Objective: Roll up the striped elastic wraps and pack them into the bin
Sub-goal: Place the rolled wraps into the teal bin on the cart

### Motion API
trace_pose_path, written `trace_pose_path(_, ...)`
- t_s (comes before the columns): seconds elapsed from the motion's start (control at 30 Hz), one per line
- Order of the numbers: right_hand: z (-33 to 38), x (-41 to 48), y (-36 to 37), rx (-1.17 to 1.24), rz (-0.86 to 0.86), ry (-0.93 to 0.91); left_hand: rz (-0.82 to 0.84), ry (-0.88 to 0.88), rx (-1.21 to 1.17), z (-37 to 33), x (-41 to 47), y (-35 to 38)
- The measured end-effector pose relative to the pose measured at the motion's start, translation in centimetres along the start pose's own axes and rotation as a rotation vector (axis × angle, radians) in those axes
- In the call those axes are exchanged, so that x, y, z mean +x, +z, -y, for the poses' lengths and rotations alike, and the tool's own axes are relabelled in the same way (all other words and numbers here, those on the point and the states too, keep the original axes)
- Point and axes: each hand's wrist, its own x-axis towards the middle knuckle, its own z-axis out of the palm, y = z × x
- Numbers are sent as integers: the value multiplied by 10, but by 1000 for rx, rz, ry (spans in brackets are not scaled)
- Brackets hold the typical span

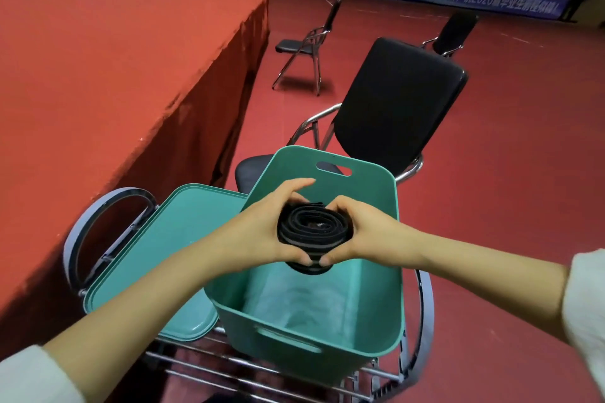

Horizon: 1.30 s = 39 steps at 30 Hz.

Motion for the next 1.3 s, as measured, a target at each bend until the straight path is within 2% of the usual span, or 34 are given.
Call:
trace_pose_path(0.1,-5,-5,0,90,-30,3,-101,-51,-68,5,-5,-8)
trace_pose_path(0.17,-6,-5,0,128,-26,8,-234,-97,49,6,-5,-7)
trace_pose_path(0.23,-7,-3,3,136,-30,7,-281,-131,176,4,-4,-3)
trace_pose_path(0.4,-9,2,4,138,14,-35,-174,-97,152,-1,1,1)
trace_pose_path(0.5,-2,6,2,46,75,-63,-118,-72,183,0,1,-3)
trace_pose_path(0.63,6,13,4,-36,58,-83,-72,-37,253,2,-2,-8)
trace_pose_path(0.77,3,16,6,-31,103,-16,-39,42,458,11,-11,-22)
trace_pose_path(0.87,0,21,7,-105,161,60,-61,-66,639,29,-22,-38)
trace_pose_path(0.97,-3,33,16,-244,207,114,27,-206,525,40,-32,-44)
trace_pose_path(1.1,-8,64,40,-453,210,71,31,-196,359,47,-30,-37)
trace_pose_path(1.3,-28,107,69,-422,185,47,-15,-168,331,56,-32,-39)
